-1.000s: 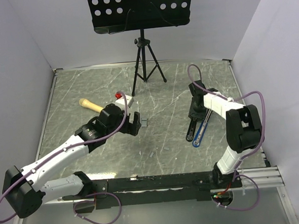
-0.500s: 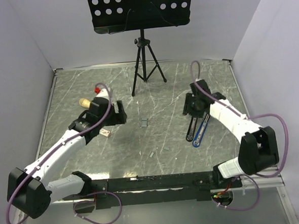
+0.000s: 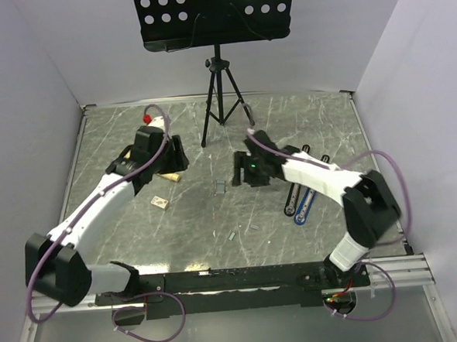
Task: Unload the staples from the stapler
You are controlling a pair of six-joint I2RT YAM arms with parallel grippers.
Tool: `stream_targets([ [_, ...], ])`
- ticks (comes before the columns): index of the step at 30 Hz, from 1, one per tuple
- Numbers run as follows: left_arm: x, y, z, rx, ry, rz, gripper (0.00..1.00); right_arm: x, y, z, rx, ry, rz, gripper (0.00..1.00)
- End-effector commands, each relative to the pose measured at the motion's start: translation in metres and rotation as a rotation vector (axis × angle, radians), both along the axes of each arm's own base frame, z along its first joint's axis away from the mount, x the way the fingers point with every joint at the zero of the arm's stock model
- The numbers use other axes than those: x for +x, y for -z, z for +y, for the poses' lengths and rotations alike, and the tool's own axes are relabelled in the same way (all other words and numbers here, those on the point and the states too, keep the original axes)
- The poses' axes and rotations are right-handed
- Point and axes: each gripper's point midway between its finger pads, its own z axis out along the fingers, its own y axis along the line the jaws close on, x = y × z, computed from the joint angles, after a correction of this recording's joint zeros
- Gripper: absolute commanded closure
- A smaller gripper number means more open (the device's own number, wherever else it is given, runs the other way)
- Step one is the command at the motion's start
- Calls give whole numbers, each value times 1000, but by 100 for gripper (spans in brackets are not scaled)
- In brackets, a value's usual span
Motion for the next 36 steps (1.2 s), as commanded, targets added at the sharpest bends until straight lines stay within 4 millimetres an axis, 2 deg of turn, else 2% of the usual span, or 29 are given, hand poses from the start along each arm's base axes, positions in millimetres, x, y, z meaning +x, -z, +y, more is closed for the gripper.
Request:
stream_targets([
  [1, -7, -14, 29, 31, -77, -98, 39, 22, -6, 40, -32, 36, -31, 23],
  [2, -12, -25, 30, 5, -73, -142, 39, 31, -12, 44, -43, 62, -51, 22],
  [3, -20, -14, 31, 5, -61, -129, 38, 30, -10, 51, -57, 59, -52, 22],
  [4, -26, -16, 27, -20, -35, -141, 38, 33, 0, 55, -79, 59, -42, 21],
  [5, -32, -27, 27, -46, -24, -186, 37, 40, -4, 59, -100, 70, -63, 21],
  [6, -38, -19, 28, -47, -16, -180, 36, 40, -1, 61, -128, 70, -61, 20],
  [7, -42, -19, 29, -51, -10, -190, 36, 39, 11, 64, -172, 69, -41, 20],
  [8, -45, -24, 35, -51, -33, -213, 35, 44, 8, 62, -214, 96, -45, 20],
  [10, -50, -25, 41, -48, -50, -232, 35, 48, 16, 69, -247, 112, -30, 19],
  [15, -50, -38, 44, -69, -72, -284, 34, 48, 32, 76, -296, 110, -16, 18],
  [19, -49, -37, 46, -52, -76, -273, 34, 48, 51, 79, -320, 99, 22, 19],
  [26, -49, -45, 49, -50, -83, -307, 34, 51, 60, 88, -305, 61, 10, 22],
  [27, -49, -45, 49, -49, -85, -306, 34, 51, 66, 87, -321, 58, 18, 23],
  [36, -51, -41, 49, -47, -82, -290, 34, 64, 76, 92, -366, 3, -27, 27],
])
